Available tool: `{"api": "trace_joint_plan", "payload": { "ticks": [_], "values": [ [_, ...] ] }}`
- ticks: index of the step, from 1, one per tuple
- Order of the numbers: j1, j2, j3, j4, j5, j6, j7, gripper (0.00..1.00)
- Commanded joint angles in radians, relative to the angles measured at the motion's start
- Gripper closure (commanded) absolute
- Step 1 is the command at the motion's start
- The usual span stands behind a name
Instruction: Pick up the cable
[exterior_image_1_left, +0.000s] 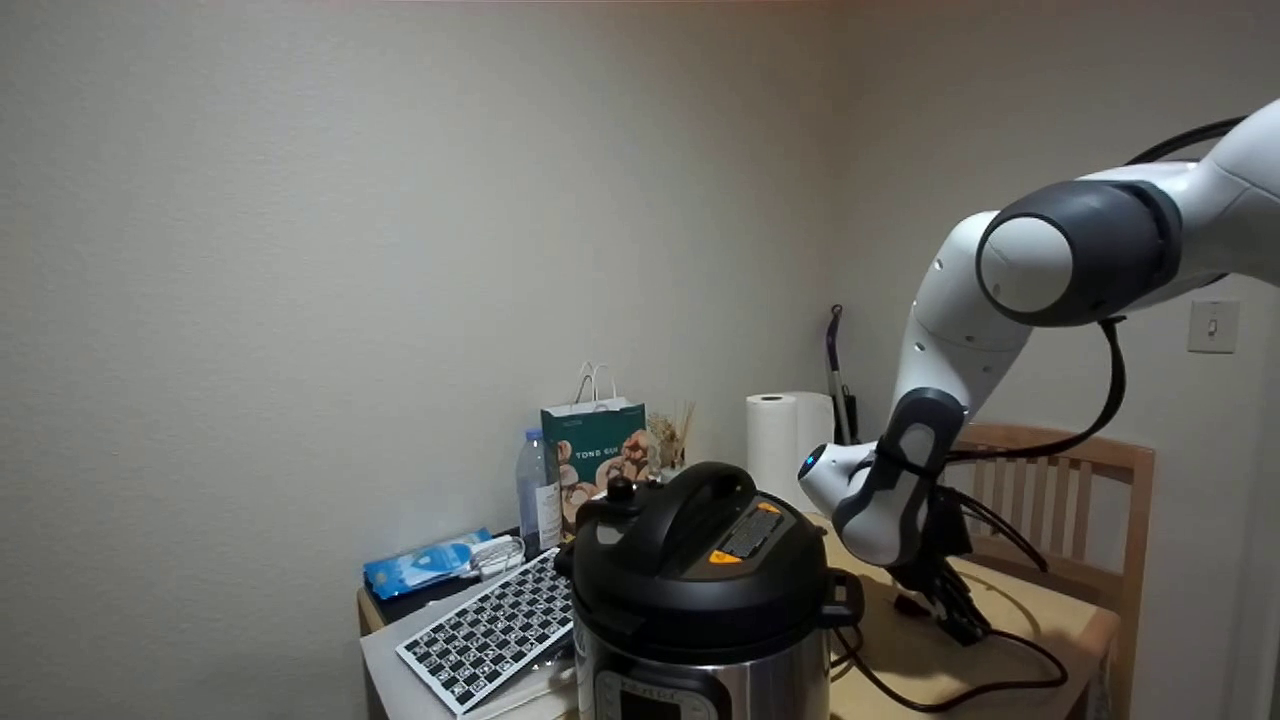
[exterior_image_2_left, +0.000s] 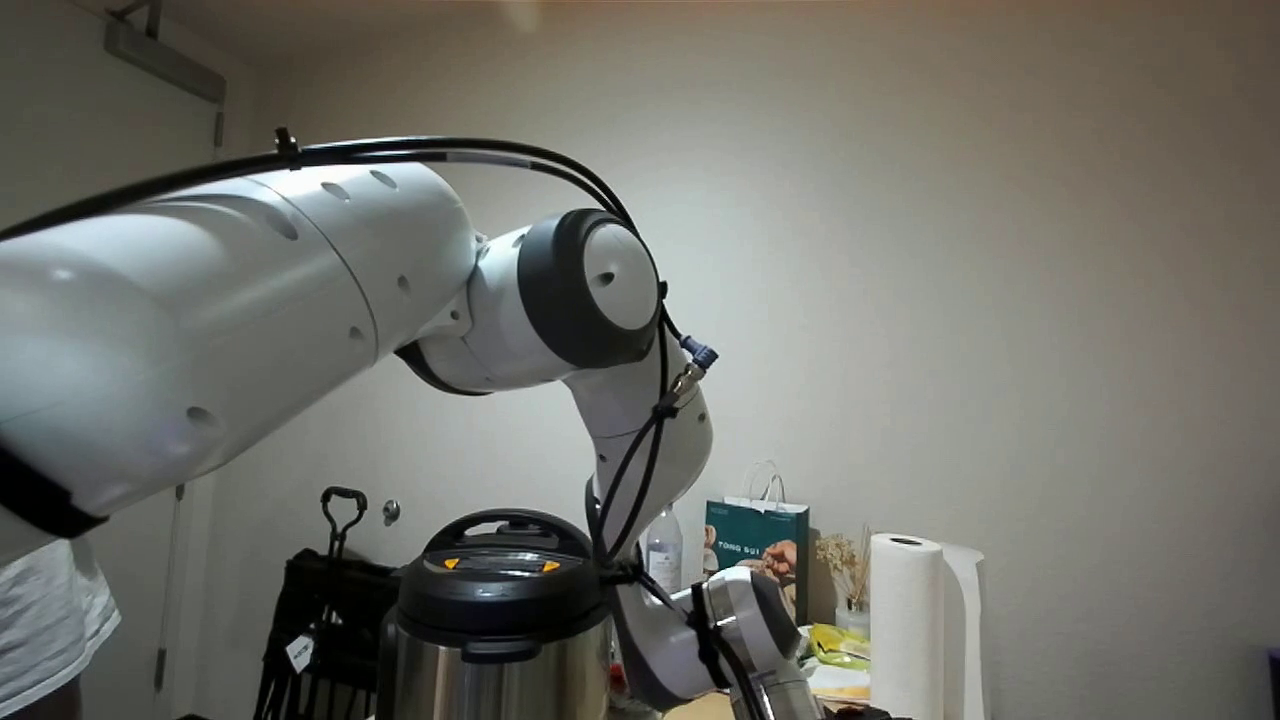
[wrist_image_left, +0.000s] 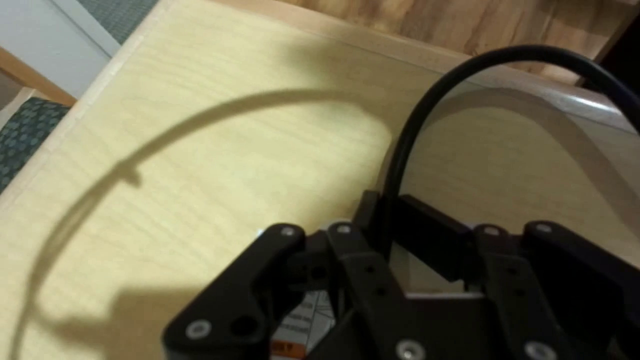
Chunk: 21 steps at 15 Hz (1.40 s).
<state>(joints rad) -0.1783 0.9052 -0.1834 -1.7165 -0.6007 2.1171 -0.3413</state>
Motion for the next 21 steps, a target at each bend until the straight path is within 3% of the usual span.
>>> {"api": "trace_joint_plan", "payload": {
  "ticks": [1, 4, 5, 13, 14, 15, 16, 20, 21],
  "values": [
    [0.008, -0.004, 0.001, -0.016, -0.042, 0.013, 0.001, 0.77],
    [0.020, -0.018, -0.004, -0.051, -0.091, 0.047, 0.003, 0.77],
    [0.029, -0.029, 0.003, -0.073, -0.104, 0.019, -0.046, 0.94],
    [0.026, -0.120, 0.091, -0.234, -0.230, 0.030, -0.271, 0.94],
    [0.021, -0.121, 0.101, -0.234, -0.236, 0.024, -0.296, 0.94],
    [0.024, -0.079, 0.088, -0.165, -0.218, 0.006, -0.235, 0.94],
    [0.025, -0.081, 0.091, -0.168, -0.220, 0.005, -0.238, 0.77],
    [0.025, -0.077, 0.091, -0.159, -0.220, 0.005, -0.238, 0.77],
    [0.025, -0.077, 0.091, -0.159, -0.220, 0.005, -0.238, 0.94]
  ]
}}
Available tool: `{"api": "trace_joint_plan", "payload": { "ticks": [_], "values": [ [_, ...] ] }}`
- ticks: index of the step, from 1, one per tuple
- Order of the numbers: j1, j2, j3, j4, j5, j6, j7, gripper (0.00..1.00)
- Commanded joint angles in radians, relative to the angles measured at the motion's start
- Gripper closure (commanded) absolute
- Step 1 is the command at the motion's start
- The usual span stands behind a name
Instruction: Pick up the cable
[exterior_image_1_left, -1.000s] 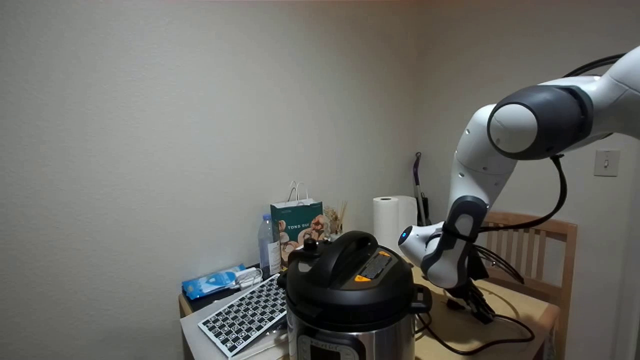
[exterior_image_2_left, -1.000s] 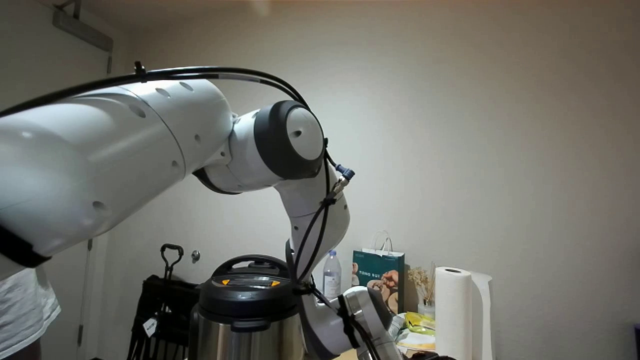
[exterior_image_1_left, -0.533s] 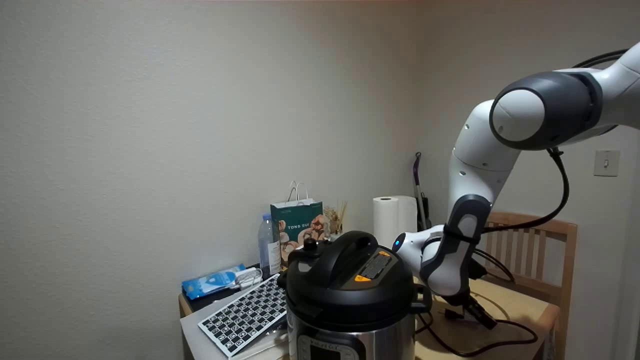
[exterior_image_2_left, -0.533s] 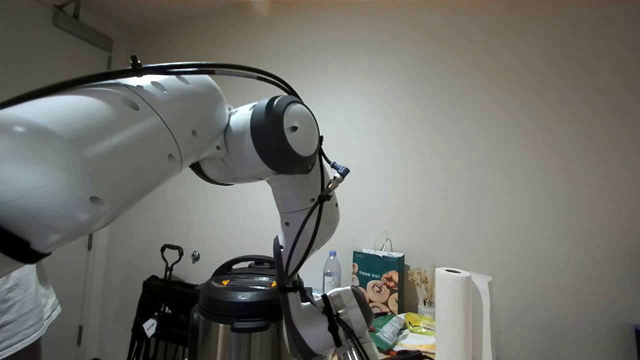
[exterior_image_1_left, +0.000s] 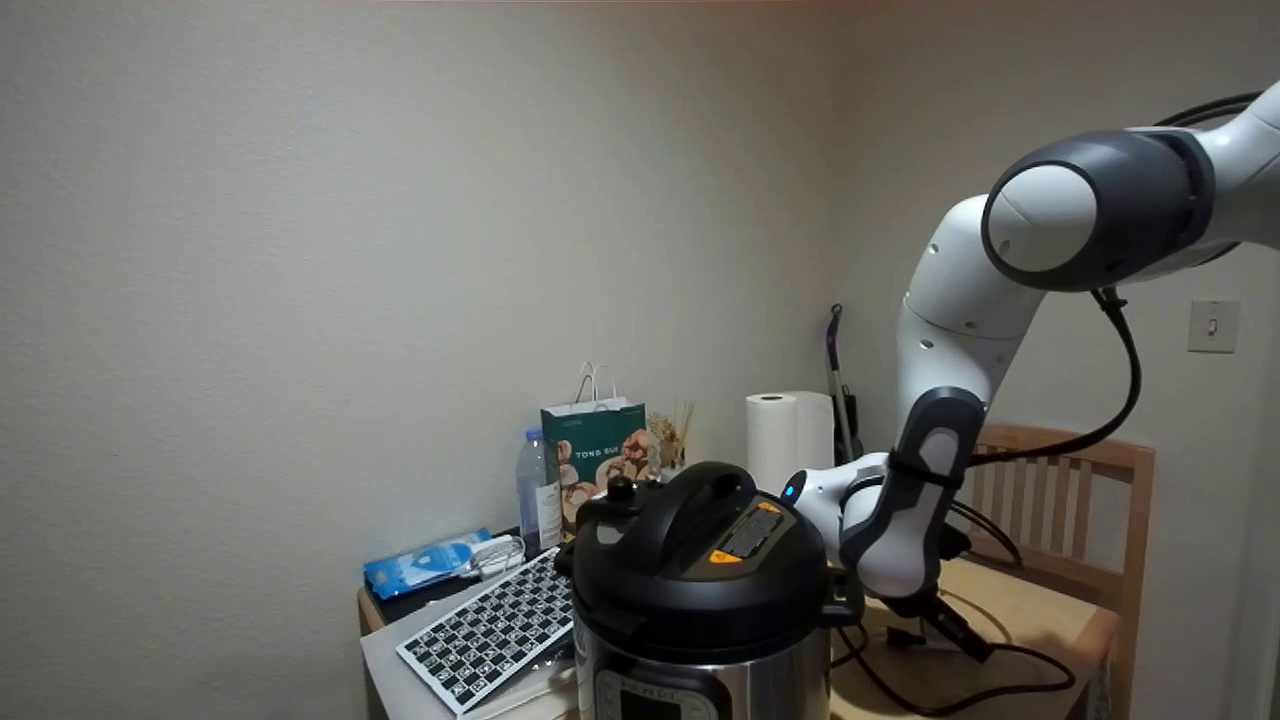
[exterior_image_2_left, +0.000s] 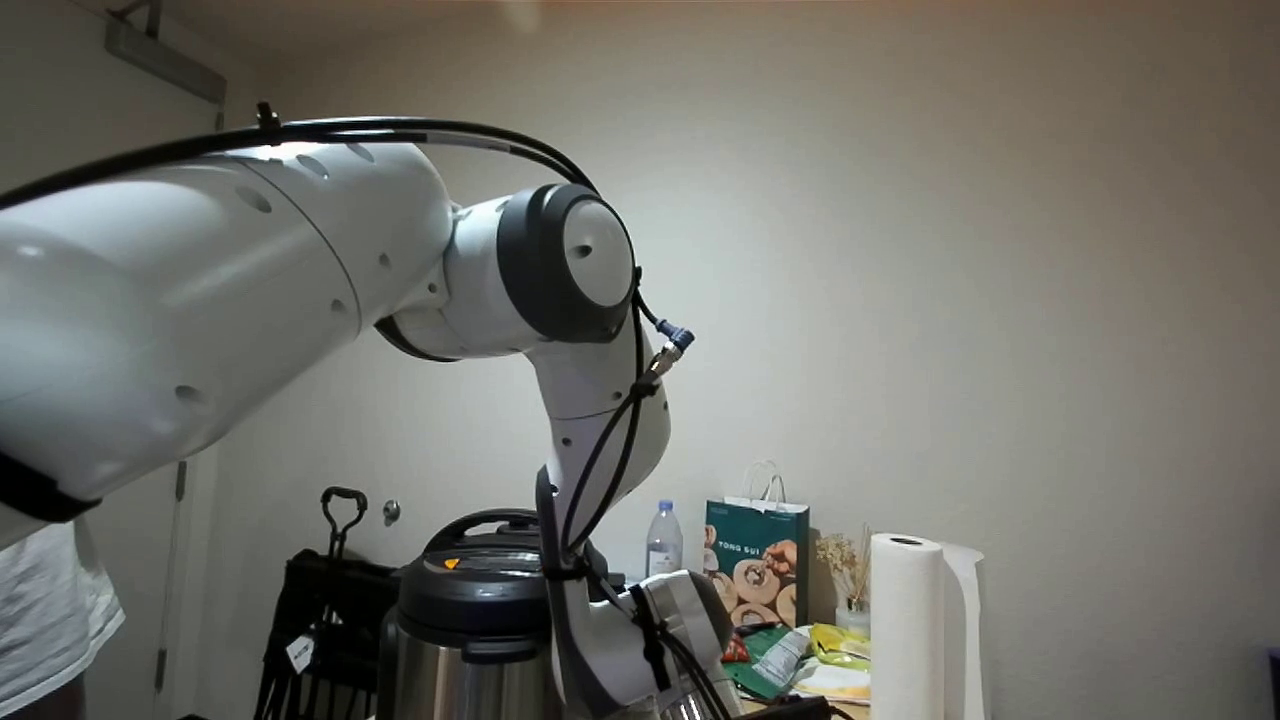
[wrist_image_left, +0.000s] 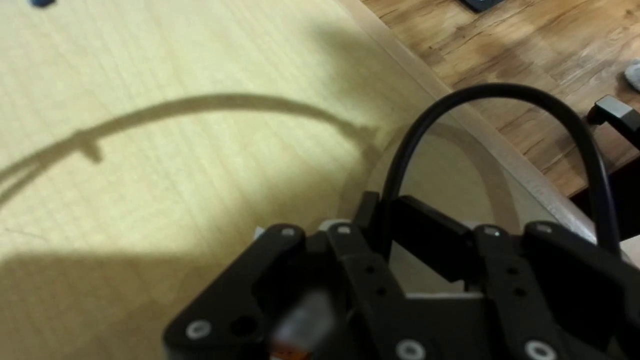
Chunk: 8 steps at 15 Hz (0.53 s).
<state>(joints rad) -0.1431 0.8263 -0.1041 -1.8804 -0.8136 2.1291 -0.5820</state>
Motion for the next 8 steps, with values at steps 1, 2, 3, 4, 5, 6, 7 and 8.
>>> {"api": "trace_joint_plan", "payload": {
  "ticks": [1, 2, 3, 4, 5, 6, 7, 8],
  "values": [
    [-0.001, -0.004, 0.010, -0.016, -0.031, 0.002, -0.002, 0.94],
    [0.010, -0.014, 0.009, -0.050, -0.062, 0.027, 0.004, 0.94],
    [0.020, -0.018, 0.009, -0.072, -0.092, 0.035, 0.012, 0.94],
    [0.024, -0.020, 0.015, -0.085, -0.120, 0.036, 0.011, 0.94],
    [0.029, -0.021, 0.021, -0.098, -0.148, 0.032, 0.009, 0.94],
    [0.029, -0.023, 0.029, -0.109, -0.172, 0.029, 0.000, 0.94],
    [0.029, -0.024, 0.036, -0.117, -0.190, 0.025, -0.005, 0.94],
    [0.026, -0.026, 0.043, -0.123, -0.190, 0.017, -0.016, 0.94]
  ]
}}
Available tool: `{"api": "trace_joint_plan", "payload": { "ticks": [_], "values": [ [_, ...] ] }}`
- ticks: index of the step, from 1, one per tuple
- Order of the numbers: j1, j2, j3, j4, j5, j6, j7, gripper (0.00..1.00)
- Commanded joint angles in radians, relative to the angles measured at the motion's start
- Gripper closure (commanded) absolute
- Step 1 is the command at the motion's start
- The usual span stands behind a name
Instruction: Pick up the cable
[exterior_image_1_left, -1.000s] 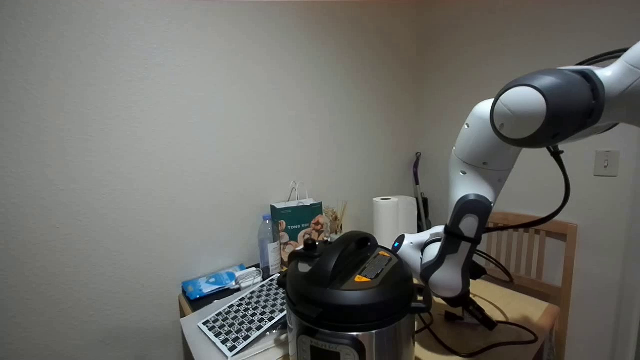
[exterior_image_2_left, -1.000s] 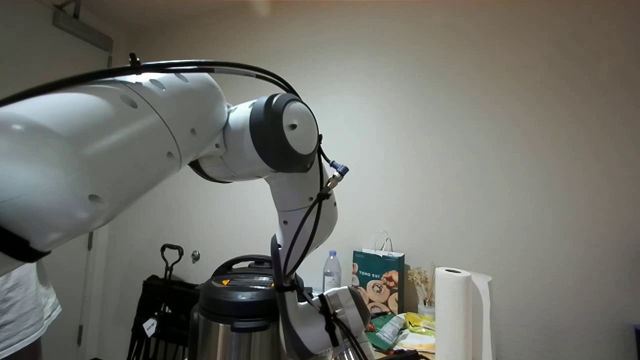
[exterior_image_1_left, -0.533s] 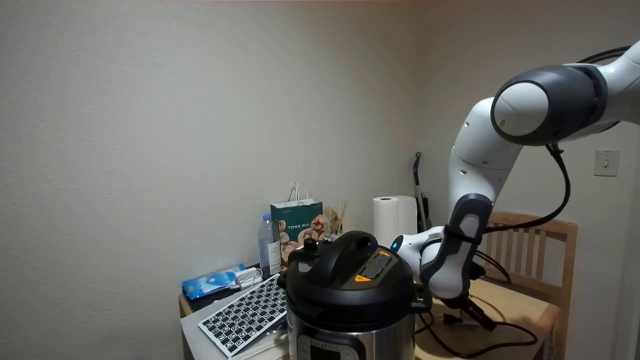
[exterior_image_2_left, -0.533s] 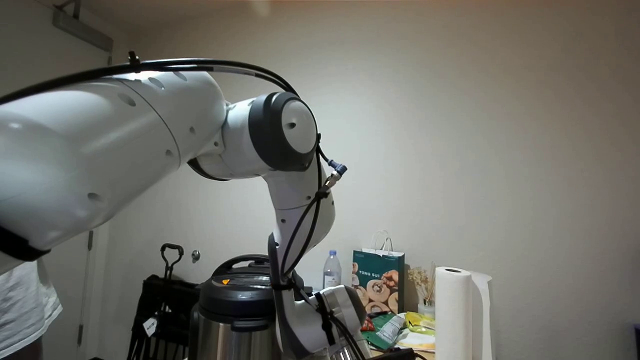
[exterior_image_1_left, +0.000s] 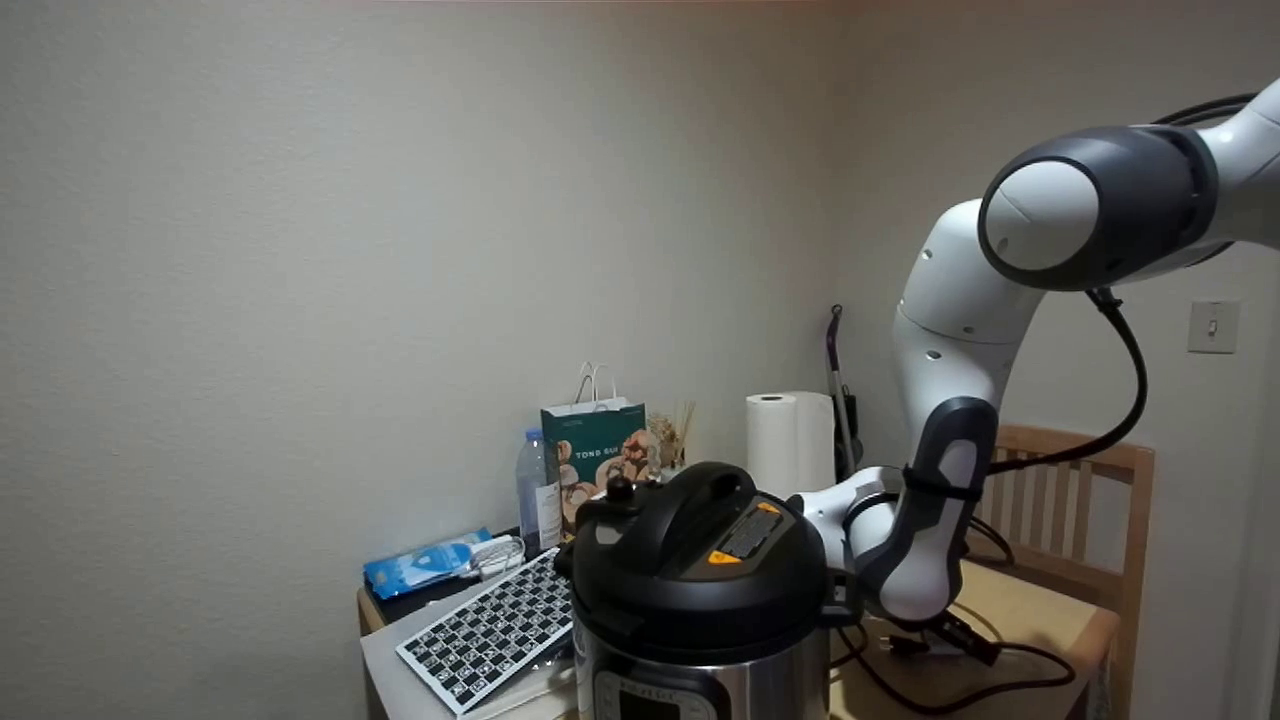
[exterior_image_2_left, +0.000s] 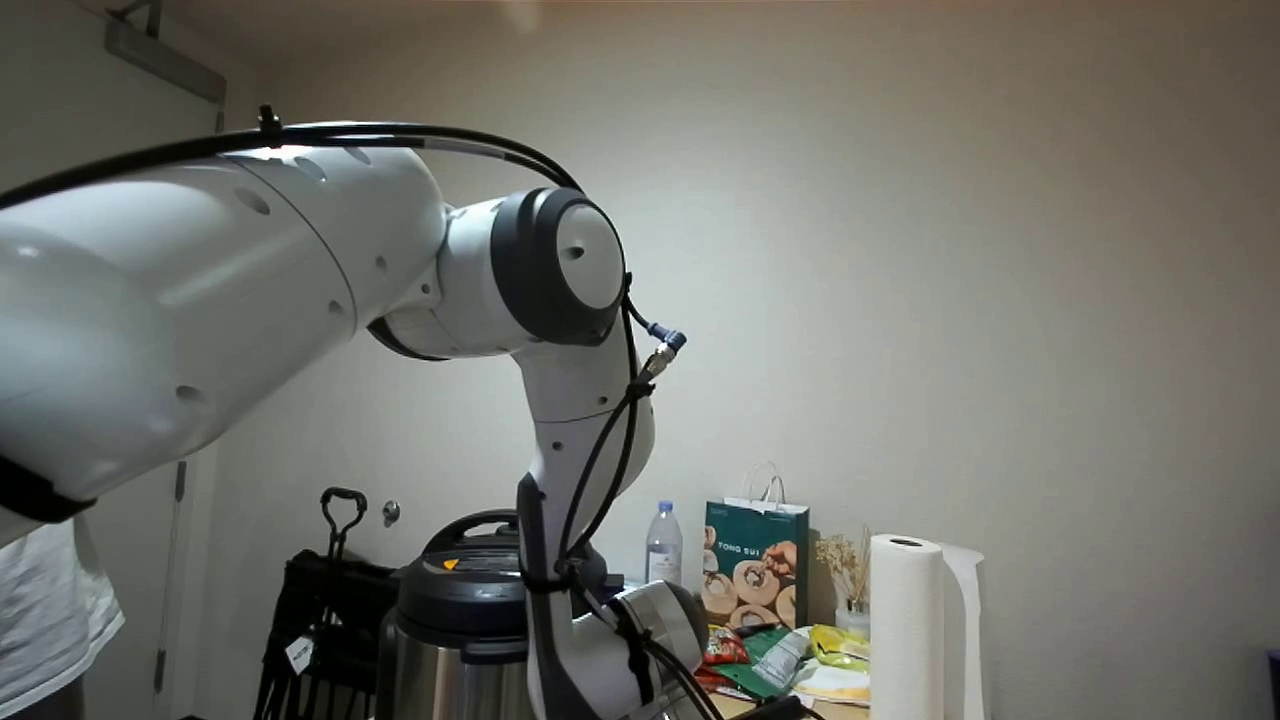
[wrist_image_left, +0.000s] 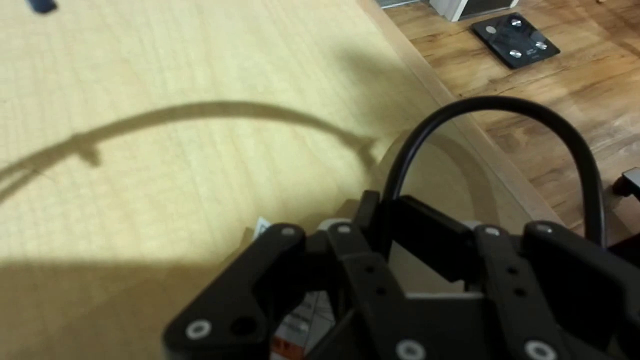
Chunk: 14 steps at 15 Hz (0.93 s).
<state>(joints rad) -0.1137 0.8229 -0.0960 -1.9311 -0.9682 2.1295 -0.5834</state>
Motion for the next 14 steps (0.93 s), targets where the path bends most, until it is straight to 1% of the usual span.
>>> {"api": "trace_joint_plan", "payload": {
  "ticks": [1, 7, 8, 9, 10, 11, 12, 14],
  "values": [
    [-0.006, -0.026, 0.039, -0.078, -0.037, 0.015, -0.026, 0.94],
    [-0.019, -0.066, 0.046, -0.145, -0.056, 0.031, -0.074, 0.94],
    [-0.023, -0.081, 0.048, -0.153, -0.053, 0.028, -0.079, 0.52],
    [-0.030, -0.092, 0.053, -0.160, -0.039, 0.025, -0.091, 0.51],
    [-0.031, -0.042, 0.031, -0.083, -0.038, -0.003, -0.071, 0.72],
    [-0.033, -0.048, 0.033, -0.093, -0.037, -0.002, -0.074, 0.65],
    [-0.035, -0.054, 0.035, -0.102, -0.037, -0.002, -0.075, 0.34],
    [-0.057, -0.064, 0.042, -0.096, -0.015, 0.013, -0.090, 0.23]
  ]
}}
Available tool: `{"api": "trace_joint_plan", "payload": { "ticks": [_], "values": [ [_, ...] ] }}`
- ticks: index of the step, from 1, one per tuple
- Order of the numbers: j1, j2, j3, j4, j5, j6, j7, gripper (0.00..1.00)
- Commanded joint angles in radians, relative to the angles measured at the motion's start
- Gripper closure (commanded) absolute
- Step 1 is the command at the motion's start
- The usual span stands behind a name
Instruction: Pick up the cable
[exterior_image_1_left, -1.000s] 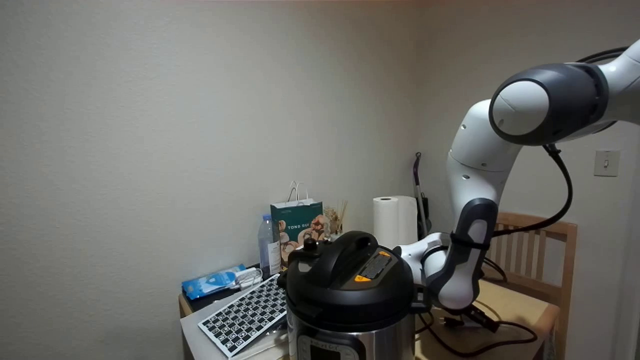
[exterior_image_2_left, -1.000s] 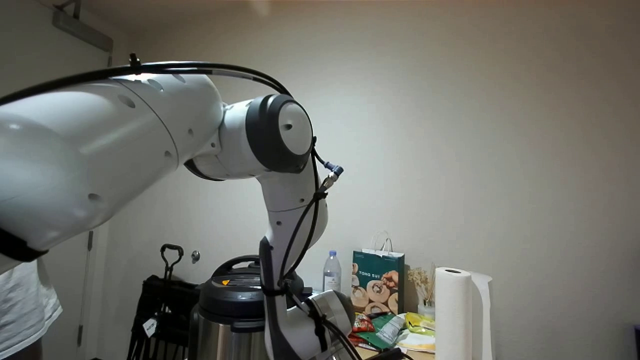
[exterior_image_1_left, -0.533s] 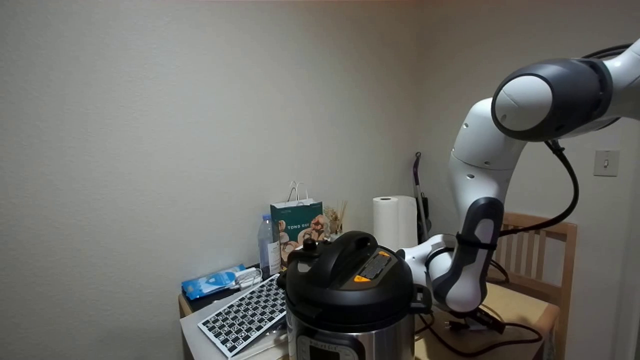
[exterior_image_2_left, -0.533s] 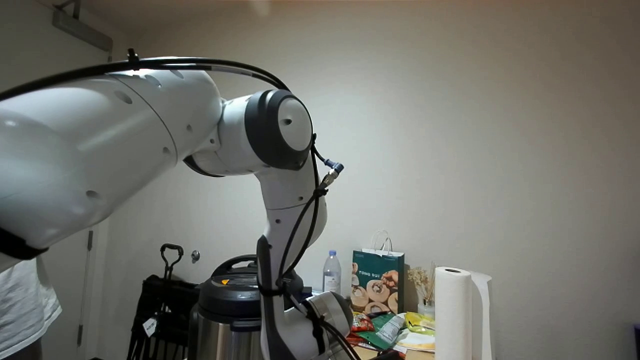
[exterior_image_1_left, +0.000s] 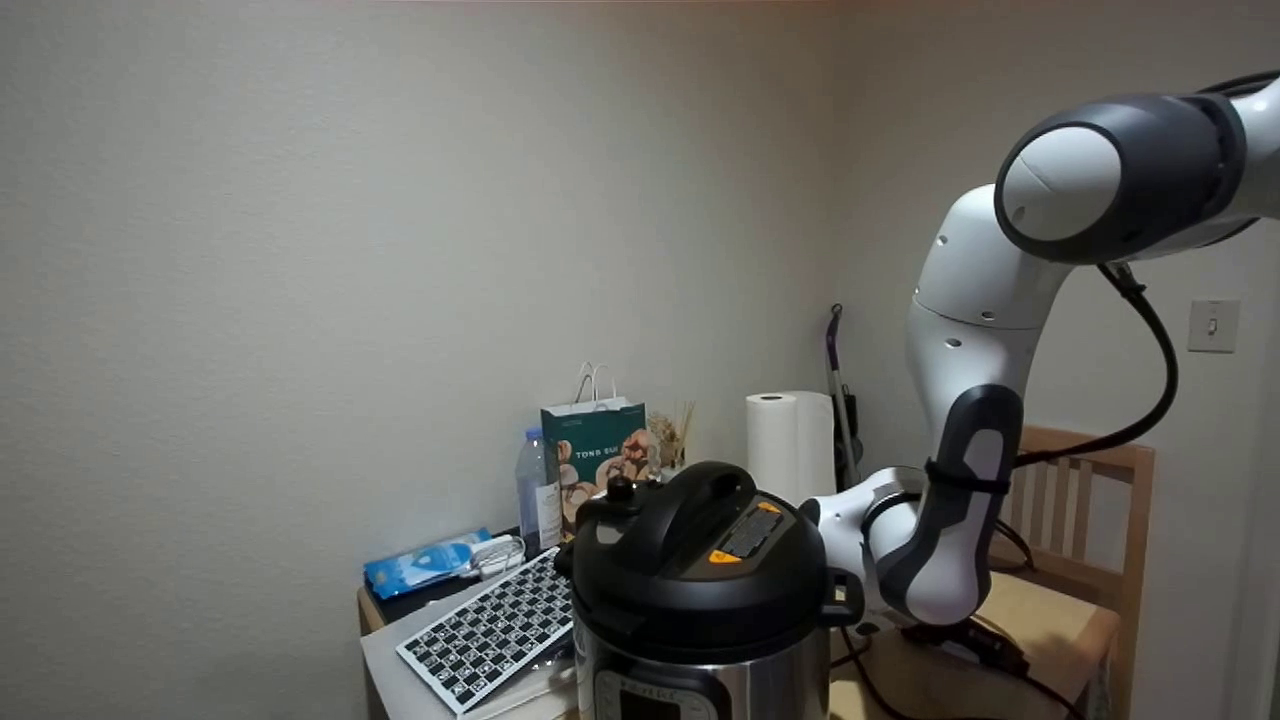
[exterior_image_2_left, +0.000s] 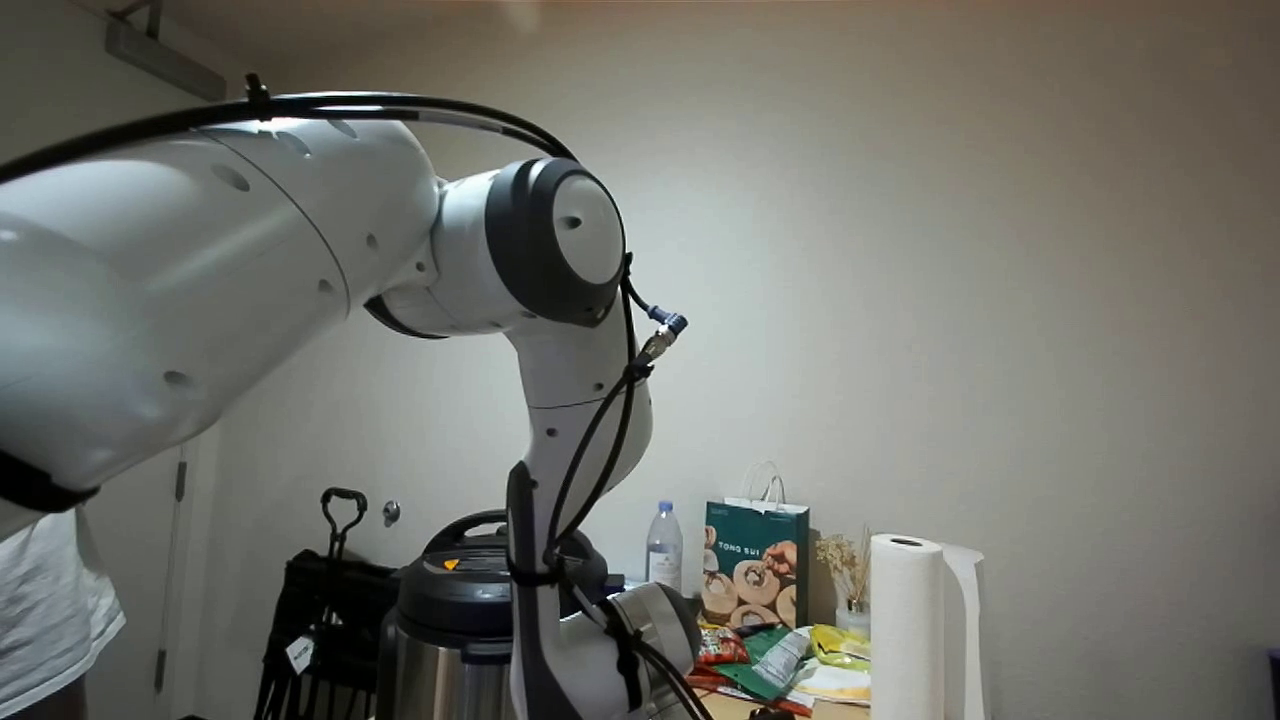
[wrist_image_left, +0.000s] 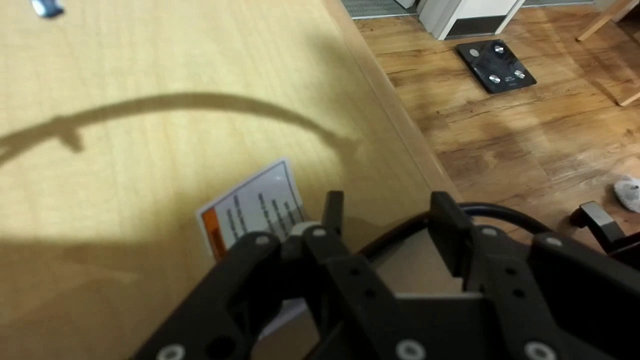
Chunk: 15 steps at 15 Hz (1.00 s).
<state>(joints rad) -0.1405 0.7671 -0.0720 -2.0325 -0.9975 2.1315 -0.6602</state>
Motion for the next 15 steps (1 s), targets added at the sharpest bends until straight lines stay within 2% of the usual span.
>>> {"api": "trace_joint_plan", "payload": {
  "ticks": [1, 3, 5, 8, 11, 13, 14, 15],
  "values": [
    [-0.036, -0.010, 0.018, 0.009, 0.019, 0.016, -0.018, 0.16],
    [-0.041, -0.009, 0.020, 0.020, 0.034, 0.008, -0.018, 0.05],
    [-0.051, -0.018, 0.023, 0.021, 0.046, 0.020, -0.003, 0.00],
    [-0.074, -0.056, 0.033, 0.012, 0.116, 0.024, -0.013, 0.00],
    [-0.115, -0.121, 0.044, -0.004, 0.262, -0.012, -0.045, 0.00],
    [-0.138, -0.161, 0.022, -0.016, 0.340, -0.041, -0.059, 0.00],
    [-0.143, -0.171, 0.004, -0.020, 0.357, -0.045, -0.045, 0.00],
    [-0.098, -0.105, 0.001, 0.033, 0.316, -0.037, -0.024, 0.00]
  ]
}}
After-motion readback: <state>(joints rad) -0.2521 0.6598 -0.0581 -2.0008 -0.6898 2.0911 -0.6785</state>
